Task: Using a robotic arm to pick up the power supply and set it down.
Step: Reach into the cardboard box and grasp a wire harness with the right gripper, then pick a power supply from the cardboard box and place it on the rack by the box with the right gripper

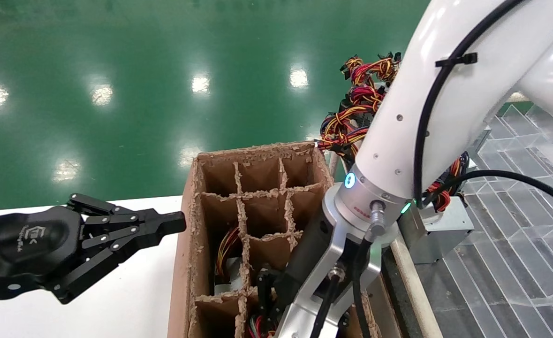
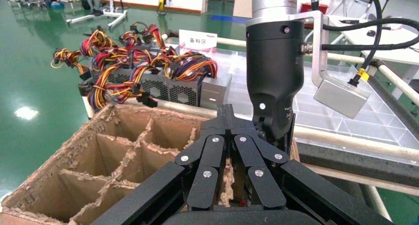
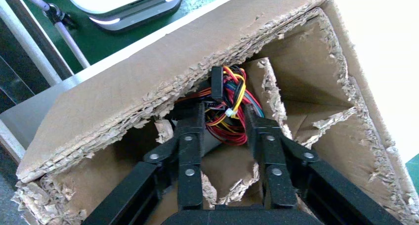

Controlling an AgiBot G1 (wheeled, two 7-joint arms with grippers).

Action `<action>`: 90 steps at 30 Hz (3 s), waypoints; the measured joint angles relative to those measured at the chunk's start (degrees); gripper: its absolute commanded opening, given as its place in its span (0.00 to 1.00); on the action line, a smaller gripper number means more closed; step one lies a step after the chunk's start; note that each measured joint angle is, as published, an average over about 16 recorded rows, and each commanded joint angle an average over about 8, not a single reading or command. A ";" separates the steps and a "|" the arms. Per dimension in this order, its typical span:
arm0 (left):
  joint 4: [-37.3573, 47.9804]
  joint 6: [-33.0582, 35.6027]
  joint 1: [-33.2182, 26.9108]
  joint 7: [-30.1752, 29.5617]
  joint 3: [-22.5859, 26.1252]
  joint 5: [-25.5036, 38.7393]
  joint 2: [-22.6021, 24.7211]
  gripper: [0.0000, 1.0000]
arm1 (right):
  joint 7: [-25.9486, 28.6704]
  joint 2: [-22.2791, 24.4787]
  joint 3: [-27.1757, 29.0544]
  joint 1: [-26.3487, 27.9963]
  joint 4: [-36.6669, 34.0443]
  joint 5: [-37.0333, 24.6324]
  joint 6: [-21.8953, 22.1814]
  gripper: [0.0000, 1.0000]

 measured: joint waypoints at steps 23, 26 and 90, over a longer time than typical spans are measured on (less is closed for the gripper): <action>0.00 0.00 0.00 0.00 0.00 0.00 0.00 0.00 | -4.11 -2.37 -1.51 0.98 -0.44 2.09 1.01 0.02; 0.00 0.00 0.00 0.00 0.00 0.00 0.00 0.00 | -4.79 -2.62 -1.64 1.07 -0.56 2.34 1.11 0.00; 0.00 0.00 0.00 0.00 0.00 0.00 0.00 0.00 | -1.96 6.25 -1.13 7.07 -5.96 16.67 -0.31 0.00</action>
